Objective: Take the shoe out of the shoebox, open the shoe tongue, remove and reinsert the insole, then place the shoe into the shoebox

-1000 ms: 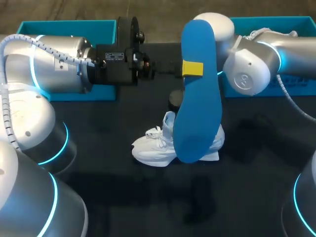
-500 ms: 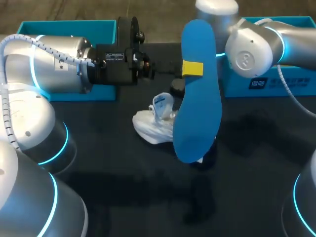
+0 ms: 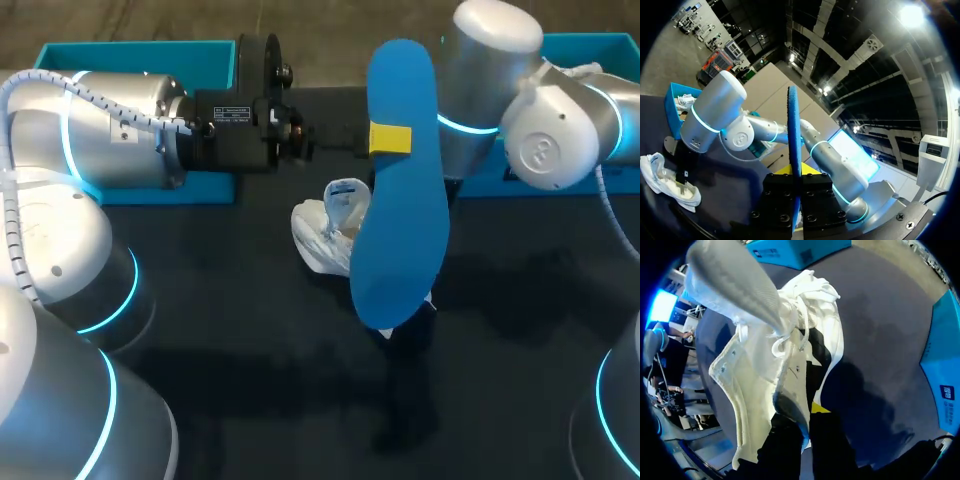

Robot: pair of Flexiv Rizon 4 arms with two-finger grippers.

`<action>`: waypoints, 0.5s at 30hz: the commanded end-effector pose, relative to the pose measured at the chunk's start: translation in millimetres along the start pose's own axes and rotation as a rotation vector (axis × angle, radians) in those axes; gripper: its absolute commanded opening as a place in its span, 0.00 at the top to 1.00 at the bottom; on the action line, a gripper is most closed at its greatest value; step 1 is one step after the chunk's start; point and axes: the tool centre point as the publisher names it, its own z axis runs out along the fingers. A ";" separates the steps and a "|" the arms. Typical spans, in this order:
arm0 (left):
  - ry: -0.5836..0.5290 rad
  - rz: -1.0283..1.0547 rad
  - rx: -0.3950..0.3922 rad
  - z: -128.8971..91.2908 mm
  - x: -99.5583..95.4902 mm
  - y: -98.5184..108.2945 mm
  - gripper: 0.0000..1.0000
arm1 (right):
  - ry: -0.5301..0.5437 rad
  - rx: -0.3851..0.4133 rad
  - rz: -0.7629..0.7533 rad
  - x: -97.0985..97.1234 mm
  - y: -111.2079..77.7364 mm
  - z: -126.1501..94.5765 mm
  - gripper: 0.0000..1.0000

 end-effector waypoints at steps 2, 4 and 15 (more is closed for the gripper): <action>0.001 0.000 0.003 -0.1 0.0 1.5 1.00 | -0.003 -0.018 0.002 1.5 -3.2 -2.2 1.00; 0.001 0.000 0.003 -0.1 0.0 1.5 1.00 | -0.003 -0.018 0.002 1.5 -3.2 -2.2 1.00; 0.001 0.000 0.003 -0.1 0.0 1.5 1.00 | -0.011 -0.028 0.120 1.5 -5.6 -1.5 1.00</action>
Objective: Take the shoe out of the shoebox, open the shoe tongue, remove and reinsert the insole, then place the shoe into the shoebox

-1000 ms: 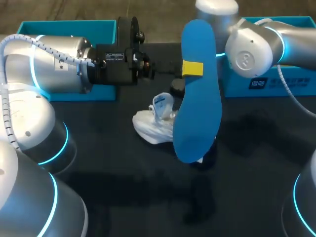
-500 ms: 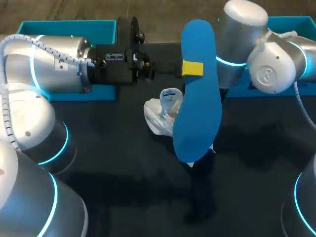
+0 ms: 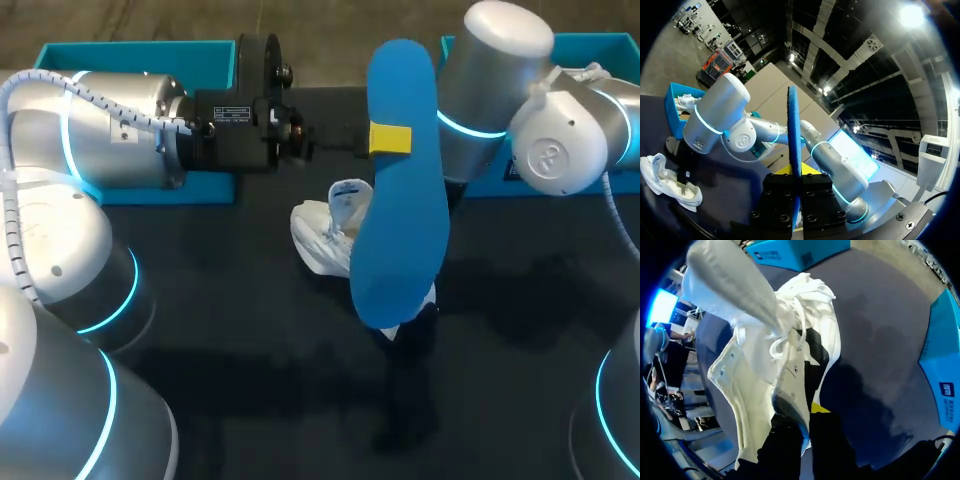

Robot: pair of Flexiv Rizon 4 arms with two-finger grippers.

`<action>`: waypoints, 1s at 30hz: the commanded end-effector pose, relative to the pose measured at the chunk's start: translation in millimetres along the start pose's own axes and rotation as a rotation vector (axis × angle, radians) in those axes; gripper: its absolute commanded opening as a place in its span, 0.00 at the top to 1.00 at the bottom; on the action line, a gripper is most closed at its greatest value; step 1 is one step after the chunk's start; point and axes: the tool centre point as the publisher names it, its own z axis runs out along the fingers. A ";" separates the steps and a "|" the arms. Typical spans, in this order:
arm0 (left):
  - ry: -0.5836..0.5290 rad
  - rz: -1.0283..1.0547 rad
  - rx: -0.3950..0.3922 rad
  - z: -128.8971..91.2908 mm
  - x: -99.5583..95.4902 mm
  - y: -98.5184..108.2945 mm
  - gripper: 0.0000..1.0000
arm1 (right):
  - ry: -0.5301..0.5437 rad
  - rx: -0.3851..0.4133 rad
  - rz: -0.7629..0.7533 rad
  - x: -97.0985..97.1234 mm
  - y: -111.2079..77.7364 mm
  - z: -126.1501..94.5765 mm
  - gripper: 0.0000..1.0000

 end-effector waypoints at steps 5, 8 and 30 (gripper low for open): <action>0.000 0.000 0.003 -0.1 0.0 1.4 1.00 | -0.057 -0.048 0.242 1.4 -8.3 0.4 1.00; 0.000 0.000 0.003 -0.1 0.0 1.4 1.00 | -0.085 -0.065 0.320 0.3 -9.4 0.7 1.00; 0.000 0.000 0.003 -0.1 0.0 1.4 1.00 | -0.019 -0.155 0.540 31.6 -15.9 34.6 1.00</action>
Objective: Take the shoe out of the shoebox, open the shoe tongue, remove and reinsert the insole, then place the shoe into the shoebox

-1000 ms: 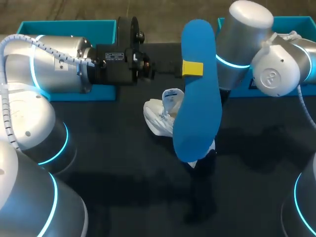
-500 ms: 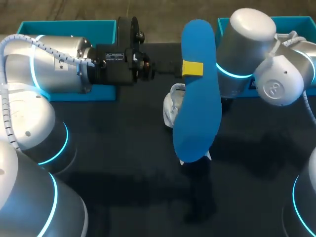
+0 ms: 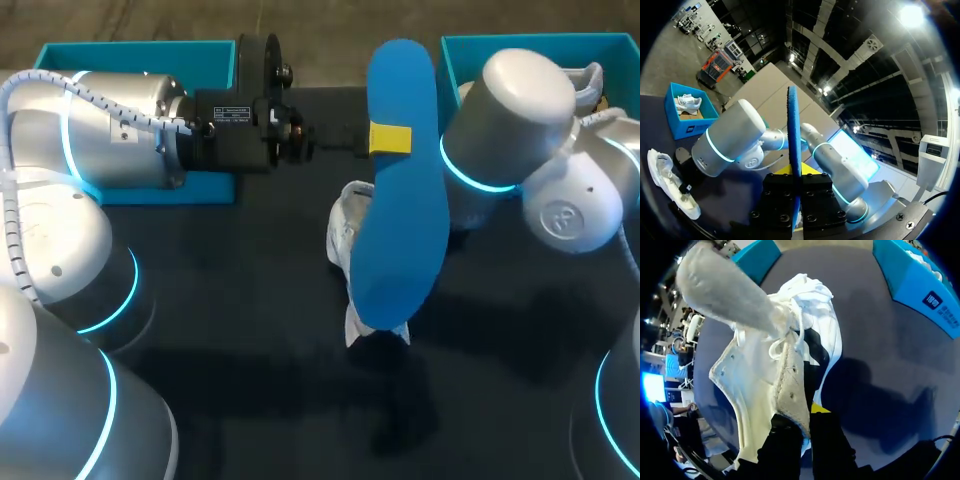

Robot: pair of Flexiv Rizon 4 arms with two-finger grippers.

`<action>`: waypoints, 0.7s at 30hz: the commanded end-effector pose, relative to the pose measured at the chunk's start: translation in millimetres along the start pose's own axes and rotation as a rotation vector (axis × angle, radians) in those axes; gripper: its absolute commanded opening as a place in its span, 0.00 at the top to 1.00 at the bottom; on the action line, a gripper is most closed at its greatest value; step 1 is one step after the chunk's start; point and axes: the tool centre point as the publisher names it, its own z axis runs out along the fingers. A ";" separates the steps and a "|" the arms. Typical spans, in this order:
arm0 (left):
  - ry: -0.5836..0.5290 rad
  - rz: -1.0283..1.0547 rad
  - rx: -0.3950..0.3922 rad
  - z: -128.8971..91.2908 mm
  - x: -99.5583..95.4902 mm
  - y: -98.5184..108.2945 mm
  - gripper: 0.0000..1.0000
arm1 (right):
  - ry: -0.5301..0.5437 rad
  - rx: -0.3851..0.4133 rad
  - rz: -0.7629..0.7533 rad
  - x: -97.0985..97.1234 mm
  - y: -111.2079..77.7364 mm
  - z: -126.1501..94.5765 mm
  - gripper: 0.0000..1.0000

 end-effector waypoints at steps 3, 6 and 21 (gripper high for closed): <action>0.000 0.000 0.003 -0.1 0.0 1.4 1.00 | 0.014 -0.015 0.025 -0.4 -6.1 16.4 1.00; 0.000 0.000 0.003 -0.1 0.0 1.4 1.00 | 0.020 -0.016 0.022 1.0 -6.7 18.1 1.00; 0.000 0.000 0.003 -0.1 0.0 1.4 1.00 | 0.052 -0.046 0.045 20.8 -6.5 11.7 1.00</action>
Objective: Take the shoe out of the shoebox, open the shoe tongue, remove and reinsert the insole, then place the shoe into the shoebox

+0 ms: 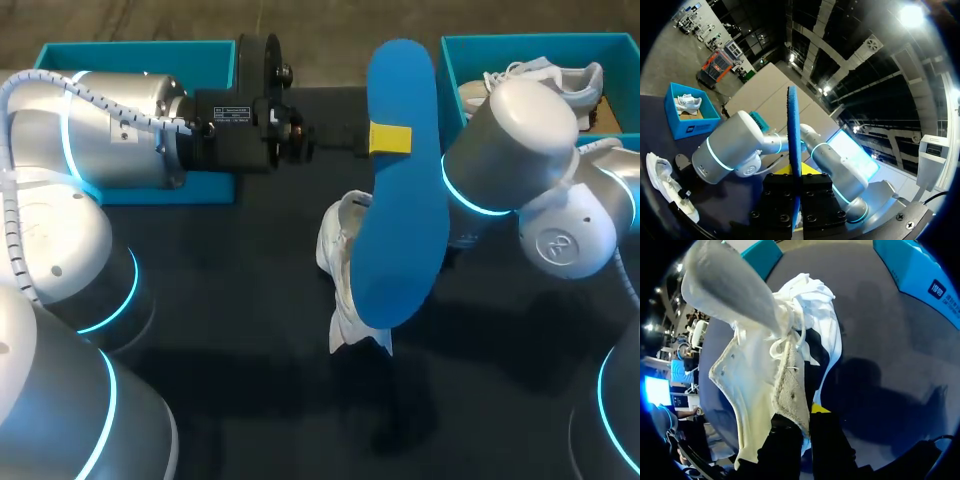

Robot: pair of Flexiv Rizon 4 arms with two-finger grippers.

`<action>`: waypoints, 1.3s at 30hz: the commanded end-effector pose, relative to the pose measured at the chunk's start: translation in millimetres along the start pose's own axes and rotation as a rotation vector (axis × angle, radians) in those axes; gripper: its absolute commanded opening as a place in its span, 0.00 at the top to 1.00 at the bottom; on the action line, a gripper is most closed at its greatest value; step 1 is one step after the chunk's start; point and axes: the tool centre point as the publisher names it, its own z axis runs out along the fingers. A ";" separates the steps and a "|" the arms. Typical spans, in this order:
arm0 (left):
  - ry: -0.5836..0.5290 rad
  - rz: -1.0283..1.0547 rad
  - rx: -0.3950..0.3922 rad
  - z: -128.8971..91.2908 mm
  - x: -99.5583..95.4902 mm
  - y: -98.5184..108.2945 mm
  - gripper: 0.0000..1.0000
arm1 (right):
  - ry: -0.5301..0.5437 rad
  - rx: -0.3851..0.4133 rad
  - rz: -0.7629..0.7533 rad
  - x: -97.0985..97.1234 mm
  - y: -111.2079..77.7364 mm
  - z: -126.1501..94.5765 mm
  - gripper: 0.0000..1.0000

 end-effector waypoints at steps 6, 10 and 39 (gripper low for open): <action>0.000 0.000 0.003 -0.1 0.0 1.4 1.00 | -0.007 0.017 0.004 15.0 -2.6 4.8 1.00; 0.000 0.000 0.003 -0.1 0.0 1.4 1.00 | -0.030 0.064 0.018 16.6 -5.1 12.1 1.00; 0.000 0.000 0.003 -0.1 0.0 1.4 1.00 | 0.259 -0.046 0.075 30.1 -2.7 -41.6 0.00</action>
